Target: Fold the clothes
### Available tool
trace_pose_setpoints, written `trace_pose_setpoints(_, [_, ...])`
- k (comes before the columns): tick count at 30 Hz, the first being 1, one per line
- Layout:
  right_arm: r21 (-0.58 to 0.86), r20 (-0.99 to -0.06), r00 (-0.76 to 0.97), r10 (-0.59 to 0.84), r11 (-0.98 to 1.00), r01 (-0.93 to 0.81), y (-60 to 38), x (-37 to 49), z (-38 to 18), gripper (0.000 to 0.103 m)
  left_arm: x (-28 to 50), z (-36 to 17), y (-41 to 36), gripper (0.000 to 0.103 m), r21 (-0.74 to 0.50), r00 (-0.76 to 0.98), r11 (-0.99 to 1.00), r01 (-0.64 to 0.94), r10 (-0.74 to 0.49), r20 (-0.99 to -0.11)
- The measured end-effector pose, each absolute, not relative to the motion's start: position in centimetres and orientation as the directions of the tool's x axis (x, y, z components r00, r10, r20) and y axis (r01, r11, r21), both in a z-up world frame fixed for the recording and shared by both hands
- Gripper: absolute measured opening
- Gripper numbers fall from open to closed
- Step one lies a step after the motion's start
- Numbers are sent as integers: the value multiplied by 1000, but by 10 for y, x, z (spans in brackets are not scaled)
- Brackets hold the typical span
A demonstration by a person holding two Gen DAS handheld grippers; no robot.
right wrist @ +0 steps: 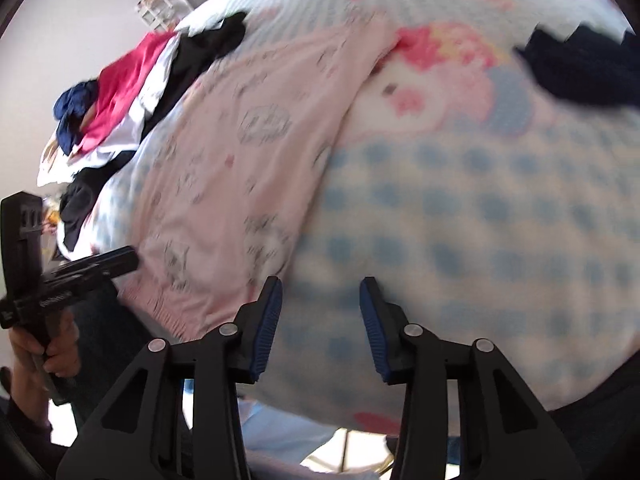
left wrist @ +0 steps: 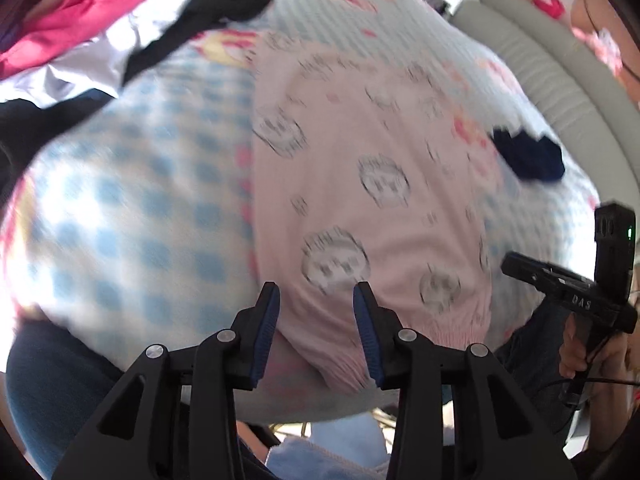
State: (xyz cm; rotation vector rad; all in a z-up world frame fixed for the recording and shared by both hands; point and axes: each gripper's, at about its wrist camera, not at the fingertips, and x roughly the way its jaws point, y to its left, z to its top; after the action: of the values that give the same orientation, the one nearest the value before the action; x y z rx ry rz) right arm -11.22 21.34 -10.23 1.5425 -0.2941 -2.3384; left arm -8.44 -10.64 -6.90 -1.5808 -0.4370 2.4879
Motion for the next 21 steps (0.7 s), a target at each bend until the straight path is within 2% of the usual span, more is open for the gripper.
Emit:
trace_pose_setpoints(3, [334,-846,-384,-370,-929,159,215,-126,-94,42,-107,-65,-120,40,-336,-451,-940,62,274,-850])
trace_pose_setpoints(7, [284,-843,-407,-351,-934,216,190,-153,-84,42,-139,-64,-106,40,-338,-470,-941,30,285,-835])
trace_pose_setpoints(10, [248,-868,-370,-332,-934,257,167,-177,-96,42,-151,-74,-99,40,-308,-435,-951,28,266,-860])
trace_pose_setpoints(13, [231,-897,-324,-301,-944,236,171,-185,-114,41,-150,-90,-102,40,-247,-380,-969,17,222,-898])
trace_pose_setpoints(15, [282,-886,-319,-338,-936,209,192,-184,-113,41,-142,-95,-109,42,-223,-365,-975,0,208,-908])
trace_pose_setpoints(18, [248,-896,-332,-296,-952,181,215,-180,-110,36,-140,-81,-111,40,-225,-396,-974,10,203,-896])
trace_pose_setpoints(21, [236,-891,-361,-276,-960,151,228,-179,-98,36,-141,-60,-94,40,-206,-476,-978,-31,195,-857])
